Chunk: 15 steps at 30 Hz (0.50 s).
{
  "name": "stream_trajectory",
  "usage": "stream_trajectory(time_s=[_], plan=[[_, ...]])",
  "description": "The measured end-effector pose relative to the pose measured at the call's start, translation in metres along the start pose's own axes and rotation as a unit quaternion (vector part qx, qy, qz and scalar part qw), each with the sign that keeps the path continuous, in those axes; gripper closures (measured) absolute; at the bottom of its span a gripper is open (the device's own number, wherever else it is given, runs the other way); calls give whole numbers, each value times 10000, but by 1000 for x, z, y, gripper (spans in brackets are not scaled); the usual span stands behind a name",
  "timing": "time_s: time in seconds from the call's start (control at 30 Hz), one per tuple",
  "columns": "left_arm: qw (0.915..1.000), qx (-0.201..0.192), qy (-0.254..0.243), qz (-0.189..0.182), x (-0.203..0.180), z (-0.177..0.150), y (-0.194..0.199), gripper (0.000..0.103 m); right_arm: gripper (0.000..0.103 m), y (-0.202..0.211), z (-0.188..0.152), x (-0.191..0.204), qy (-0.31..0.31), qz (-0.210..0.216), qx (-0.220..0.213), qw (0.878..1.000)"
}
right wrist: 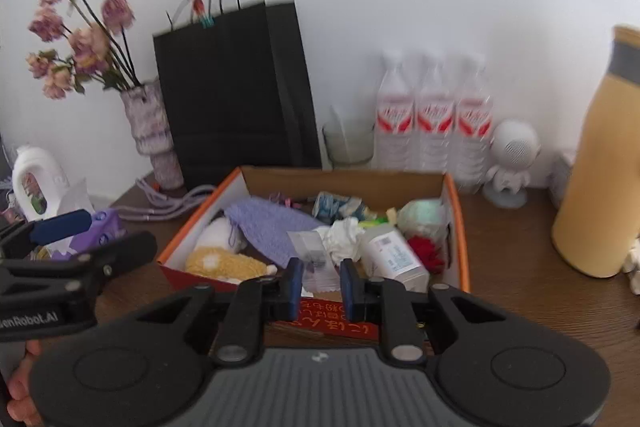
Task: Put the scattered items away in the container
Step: 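Carry the clear scrap with right tool into the box and open it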
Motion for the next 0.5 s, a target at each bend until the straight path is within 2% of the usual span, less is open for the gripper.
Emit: stream_trajectory(time_s=[0.07, 0.13, 0.27, 0.3, 0.37, 0.43, 0.5], plan=[[9986, 403, 285, 167, 10, 0, -36, 0, 84, -43, 6, -8, -77, -82, 476, 9988], [9972, 653, 295, 208, 15, -4, -62, 0, 84, -76, 7, -9, 45, -196, 823, 9964], [9933, 1081, 348, 222, 25, -19, -89, 0, 83, -122, -12, -5, 505, -494, 1355, 9883], [9925, 1145, 345, 240, 26, -22, -93, 0, 82, -127, -14, -5, 560, -529, 1357, 9877], [9921, 1183, 327, 265, 29, -25, -96, 0, 70, -126, -15, -7, 540, -534, 1222, 9896], [9917, 1214, 293, 291, 30, -29, -96, 0, 54, -115, -10, -8, 498, -496, 1068, 9918], [9904, 1308, 197, 393, 30, -31, -97, 0, 51, -100, 2, -13, 433, -453, 947, 9935]])
Point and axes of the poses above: each gripper's, at about its wrist camera, not at the fingertips, and y roughly against the way its jaws point, x to its left, z to its top, the point moved 5 cm from there along -y, roughly the way its jaws point, and after that the axes turned 13 degrees about -x, right-handed, at the moved point
